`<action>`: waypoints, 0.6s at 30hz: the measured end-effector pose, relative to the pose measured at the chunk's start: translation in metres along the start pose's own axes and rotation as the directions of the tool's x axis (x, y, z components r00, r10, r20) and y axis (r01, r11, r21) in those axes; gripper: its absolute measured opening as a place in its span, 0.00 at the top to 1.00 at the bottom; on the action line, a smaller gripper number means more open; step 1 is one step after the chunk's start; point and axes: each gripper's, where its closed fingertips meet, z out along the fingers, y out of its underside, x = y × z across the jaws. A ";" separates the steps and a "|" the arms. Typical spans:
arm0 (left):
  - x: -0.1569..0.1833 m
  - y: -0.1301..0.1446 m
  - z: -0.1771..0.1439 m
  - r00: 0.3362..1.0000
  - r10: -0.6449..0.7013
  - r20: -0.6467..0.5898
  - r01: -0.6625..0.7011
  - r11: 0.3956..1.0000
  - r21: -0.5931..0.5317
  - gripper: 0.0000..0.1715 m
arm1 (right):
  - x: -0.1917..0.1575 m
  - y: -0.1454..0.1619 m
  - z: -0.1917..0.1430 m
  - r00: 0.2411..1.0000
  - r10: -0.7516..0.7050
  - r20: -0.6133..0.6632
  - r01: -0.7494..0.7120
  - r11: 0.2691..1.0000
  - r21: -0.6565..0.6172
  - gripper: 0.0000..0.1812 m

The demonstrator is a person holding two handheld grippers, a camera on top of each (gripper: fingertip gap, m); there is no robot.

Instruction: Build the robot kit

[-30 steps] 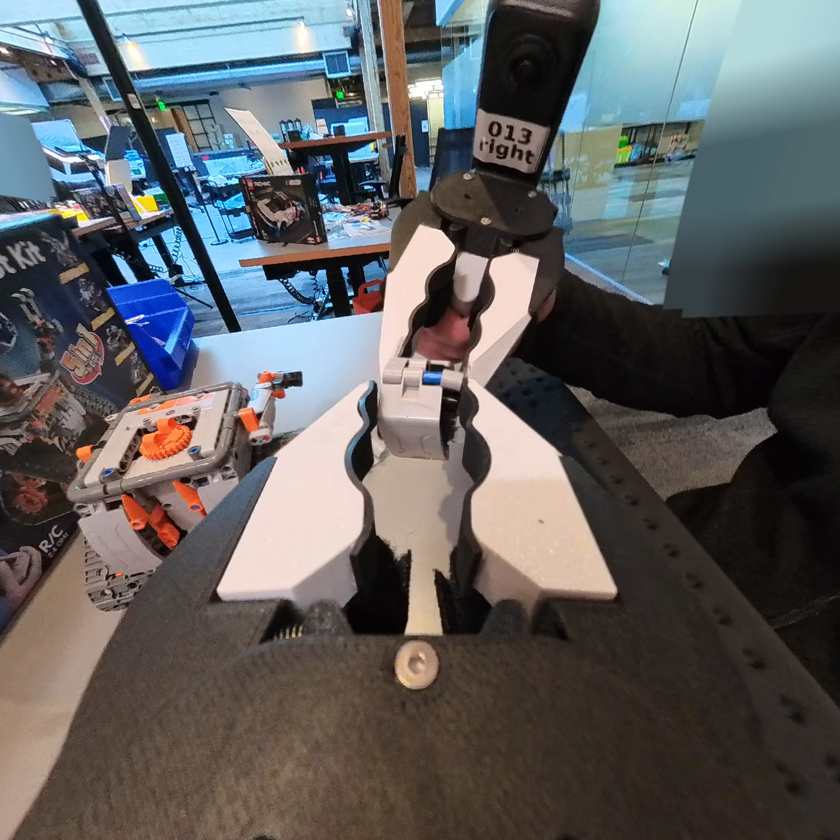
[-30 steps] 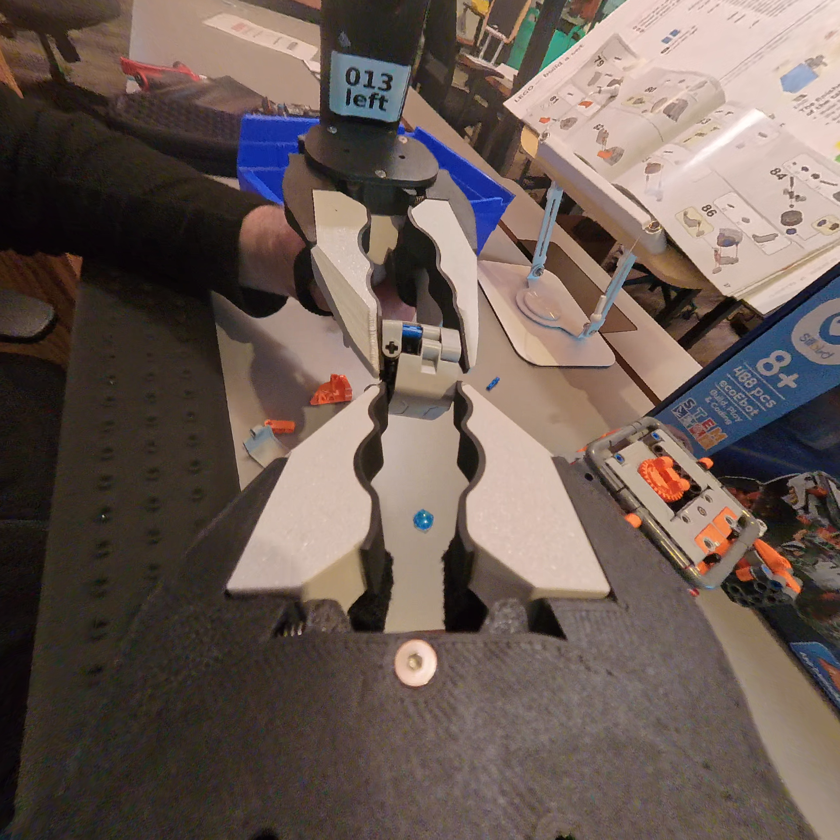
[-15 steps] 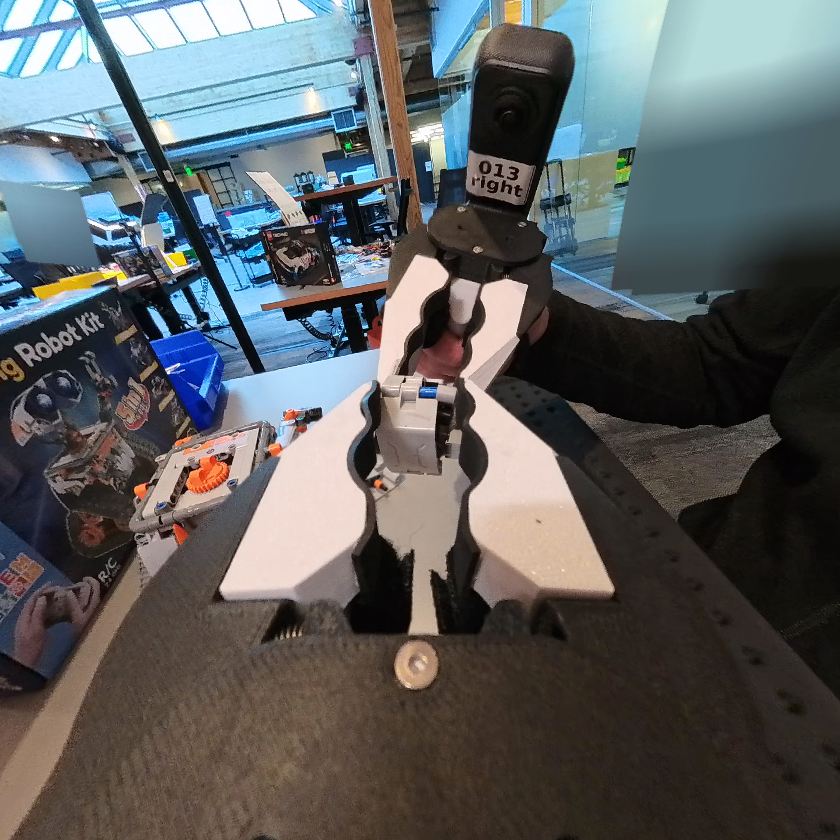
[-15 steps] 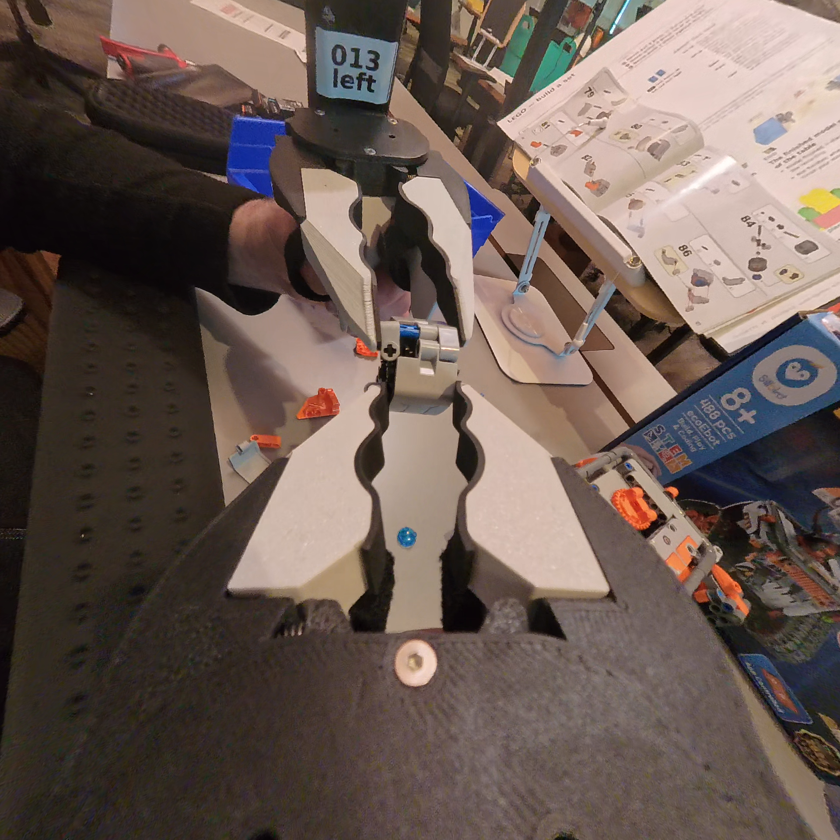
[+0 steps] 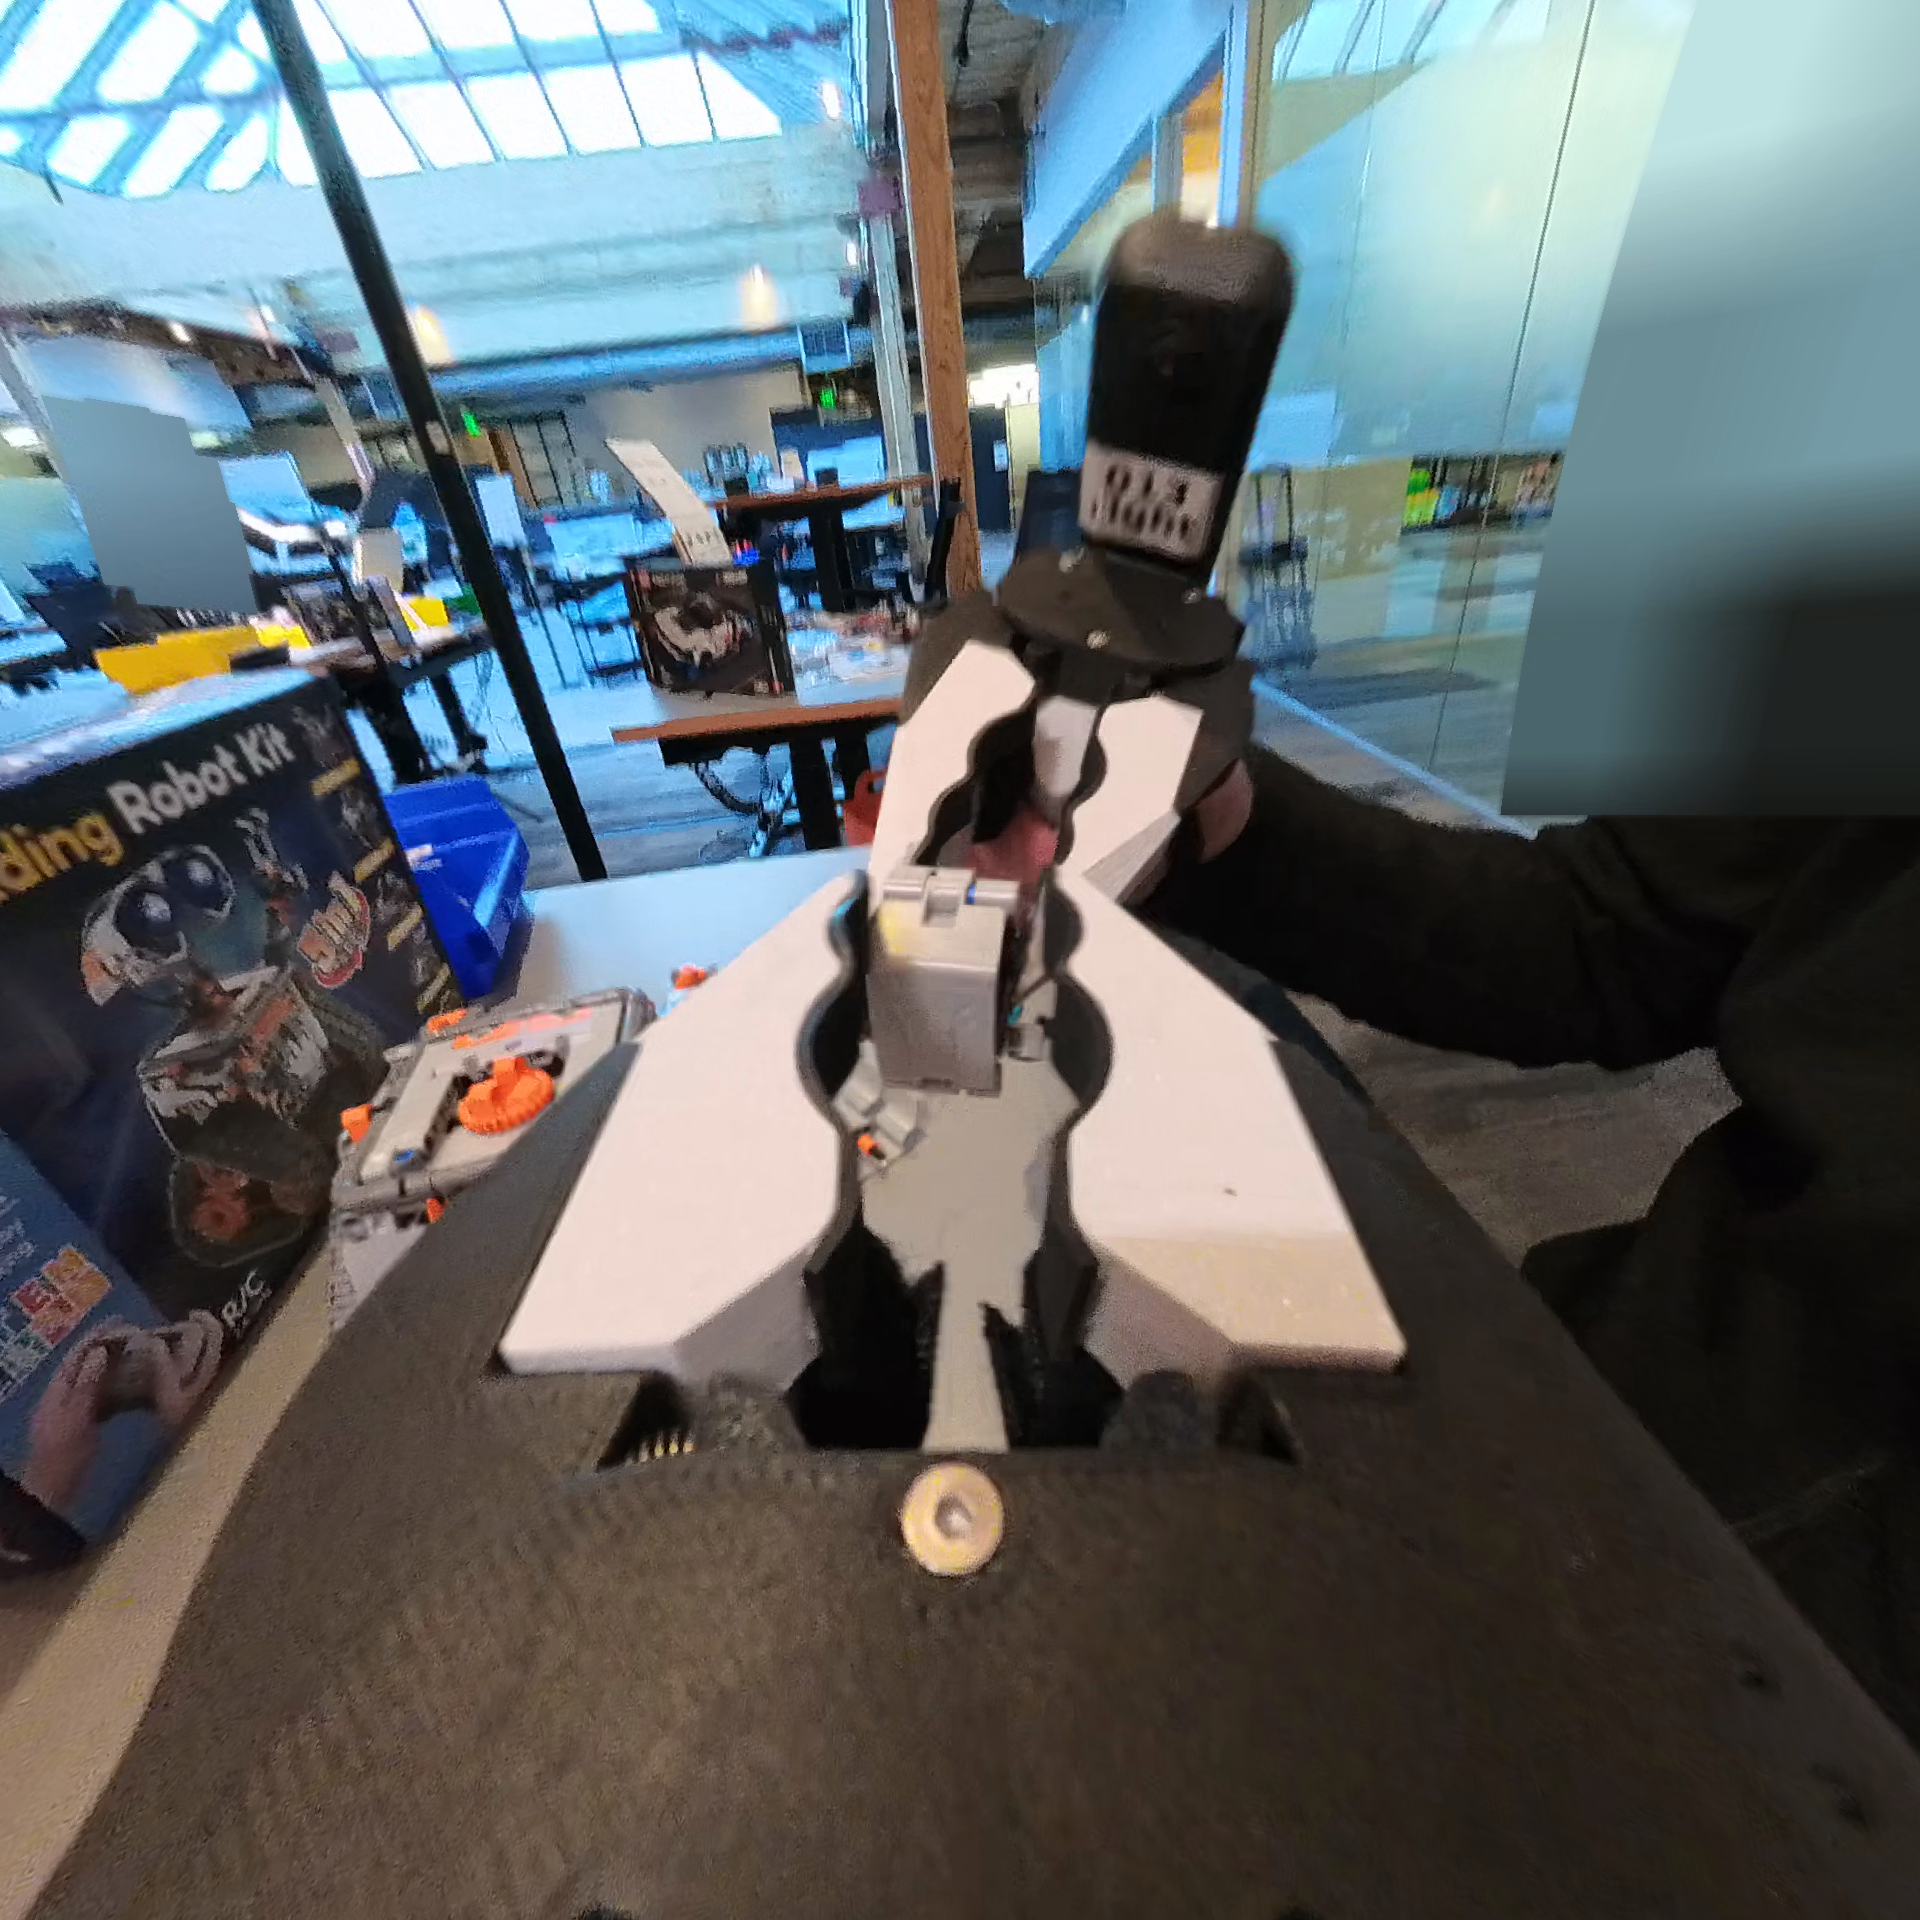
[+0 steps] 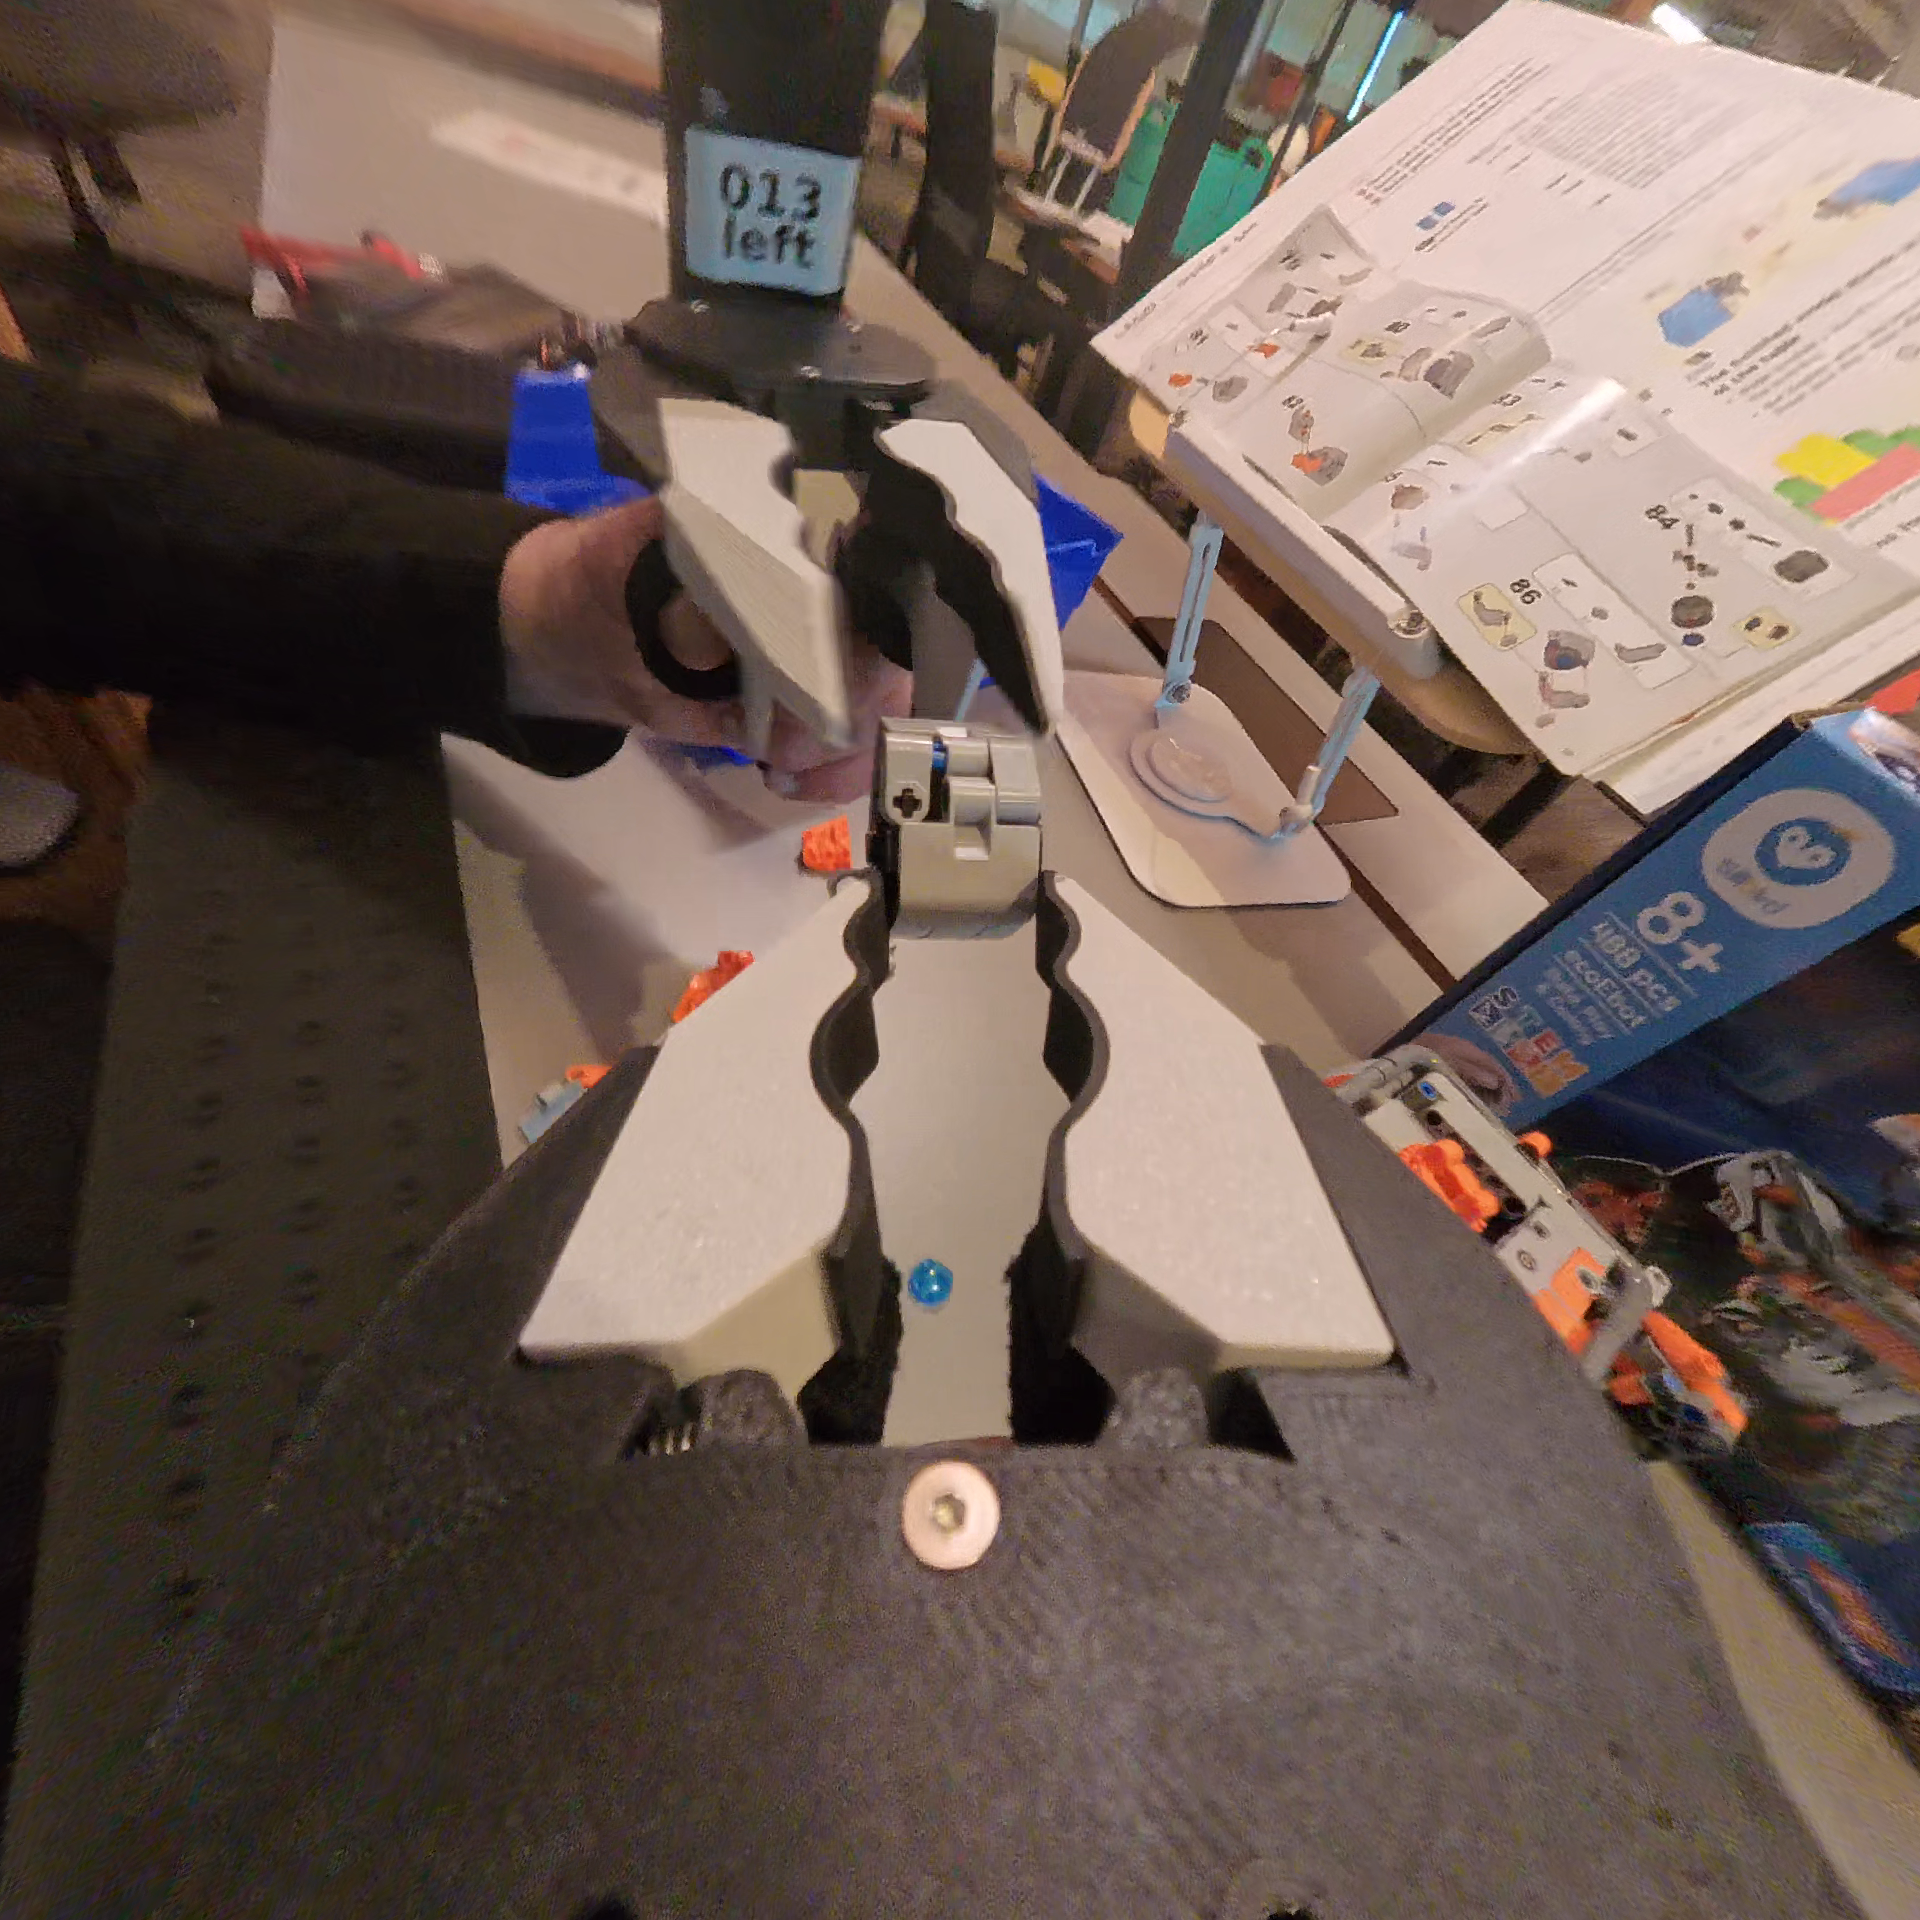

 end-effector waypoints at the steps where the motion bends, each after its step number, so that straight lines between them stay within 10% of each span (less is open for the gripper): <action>1: -0.003 -0.004 -0.002 1.000 -0.008 0.011 0.008 1.000 0.015 0.71 | 0.004 -0.001 -0.001 1.000 0.030 0.001 -0.030 0.999 0.025 0.86; 10: -0.008 0.019 0.007 0.999 -0.024 0.023 0.025 0.997 -0.068 0.64 | 0.017 -0.019 -0.013 0.968 0.225 0.111 -0.248 0.925 0.288 0.86; 18: -0.007 0.013 0.010 0.998 -0.021 0.055 0.022 1.000 -0.008 0.79 | 0.016 -0.022 -0.013 0.953 0.245 0.180 -0.295 0.889 0.349 0.86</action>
